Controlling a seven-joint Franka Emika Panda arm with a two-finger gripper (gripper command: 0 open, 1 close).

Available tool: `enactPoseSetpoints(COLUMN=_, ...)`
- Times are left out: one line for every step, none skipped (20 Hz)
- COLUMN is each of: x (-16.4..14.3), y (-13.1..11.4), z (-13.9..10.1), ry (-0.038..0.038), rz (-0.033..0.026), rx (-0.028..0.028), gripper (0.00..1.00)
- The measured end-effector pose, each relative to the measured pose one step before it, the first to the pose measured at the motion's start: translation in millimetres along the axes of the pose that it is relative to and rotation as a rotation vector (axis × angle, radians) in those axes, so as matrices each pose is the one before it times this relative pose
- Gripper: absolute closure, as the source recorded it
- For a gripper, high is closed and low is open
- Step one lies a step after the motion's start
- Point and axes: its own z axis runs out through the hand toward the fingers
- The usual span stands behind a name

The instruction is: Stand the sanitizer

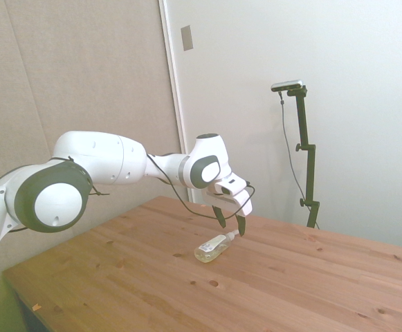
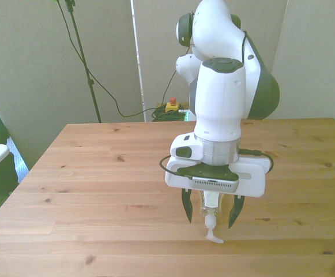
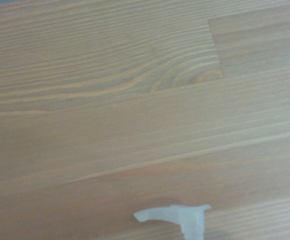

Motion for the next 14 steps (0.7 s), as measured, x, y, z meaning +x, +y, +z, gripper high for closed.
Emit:
enactPoseSetpoints(x=0.69, y=-1.88, z=4.66, ry=-0.00070, rz=0.00213, rx=-0.00253, gripper=0.00)
enactPoseSetpoints(x=0.79, y=-1.54, z=4.29, ry=-0.00060, rz=0.00091, rx=-0.00259, gripper=0.00)
enactPoseSetpoints(x=0.81, y=-1.20, z=3.78, ry=-0.00043, rz=0.00073, rx=-0.00262, gripper=0.00)
enactPoseSetpoints(x=1.18, y=-0.74, z=3.14, ry=0.00014, rz=0.00117, rx=-0.00298, gripper=0.00)
enactPoseSetpoints(x=1.20, y=-0.52, z=2.28, ry=0.00044, rz=0.00146, rx=-0.00203, gripper=0.00)
enactPoseSetpoints(x=1.02, y=-0.44, z=1.95, ry=0.00048, rz=0.00175, rx=-0.00147, gripper=1.00)
enactPoseSetpoints(x=0.64, y=-0.32, z=1.98, ry=0.00011, rz=0.00214, rx=-0.00156, gripper=1.00)
enactPoseSetpoints(x=0.25, y=-0.38, z=1.50, ry=-0.00087, rz=0.00283, rx=-0.00111, gripper=1.00)
enactPoseSetpoints(x=-0.08, y=-0.12, z=1.20, ry=-0.00315, rz=0.00277, rx=-0.00320, gripper=1.00)
enactPoseSetpoints(x=-0.04, y=0.05, z=0.93, ry=-0.00334, rz=0.00257, rx=-0.00312, gripper=1.00)
enactPoseSetpoints(x=-0.04, y=0.07, z=0.50, ry=-0.00293, rz=0.00188, rx=-0.00068, gripper=1.00)
enactPoseSetpoints(x=0.39, y=0.35, z=0.20, ry=-0.00121, rz=0.00180, rx=-0.00045, gripper=1.00)
enactPoseSetpoints(x=0.70, y=0.57, z=0.16, ry=0.00024, rz=0.00159, rx=-0.00091, gripper=1.00)
enactPoseSetpoints(x=0.72, y=0.55, z=0.13, ry=0.00042, rz=0.00128, rx=-0.00066, gripper=1.00)
